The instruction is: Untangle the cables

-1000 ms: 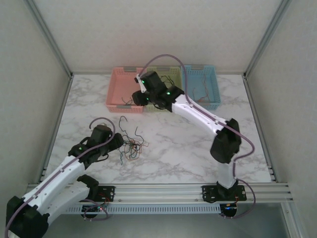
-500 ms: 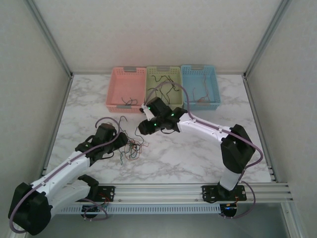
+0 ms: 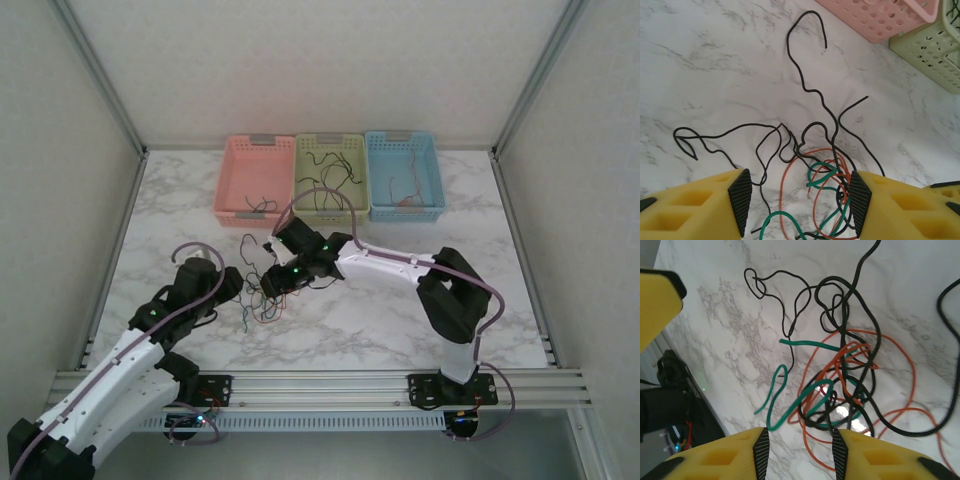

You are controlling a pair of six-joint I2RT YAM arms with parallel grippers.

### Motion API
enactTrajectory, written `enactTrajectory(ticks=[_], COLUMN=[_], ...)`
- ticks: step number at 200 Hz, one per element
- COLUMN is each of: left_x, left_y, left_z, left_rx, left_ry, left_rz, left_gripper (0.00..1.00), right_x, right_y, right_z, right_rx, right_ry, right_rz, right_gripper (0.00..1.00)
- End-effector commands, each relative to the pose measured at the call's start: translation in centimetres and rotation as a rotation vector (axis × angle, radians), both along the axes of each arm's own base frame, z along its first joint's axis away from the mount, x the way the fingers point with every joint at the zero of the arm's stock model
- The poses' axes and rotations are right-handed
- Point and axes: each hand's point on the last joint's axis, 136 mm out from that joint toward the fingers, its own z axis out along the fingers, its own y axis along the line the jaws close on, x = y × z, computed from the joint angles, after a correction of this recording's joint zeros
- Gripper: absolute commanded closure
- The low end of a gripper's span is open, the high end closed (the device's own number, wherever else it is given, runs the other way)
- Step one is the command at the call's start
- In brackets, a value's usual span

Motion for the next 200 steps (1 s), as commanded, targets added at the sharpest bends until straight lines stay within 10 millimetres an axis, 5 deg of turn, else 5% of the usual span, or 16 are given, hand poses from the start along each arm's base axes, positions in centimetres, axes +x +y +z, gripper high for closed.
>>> enactTrajectory(ticks=[1,49,143,200], left_x=[0.0,0.0,-0.3,-0.4], left_y=[1.0,1.7,2.4,2.1], left_z=[0.6,1.2,1.7,1.7], left_rx=[0.037,0.08,0.109,0.088], left_ry=[-0.001,-0.015,-0.031,-0.034], left_rz=[0.027,0.036,0.037,0.03], left_gripper=[0.44,0.42,0.41,0.4], right_x=[-0.6,1.2,0.7,0.8], right_y=[1.7,1.7,2.1,1.9], right_z=[0.5,-0.3,-2.6,0.6], right_rx=[0.014,-0.089,-0.179,-0.117], right_ry=[0.046,-0.018,0.013,-0.064], right_rz=[-0.013,-0.053,-0.027,-0.013], right_gripper=[0.6,0.62,0.72,0.92])
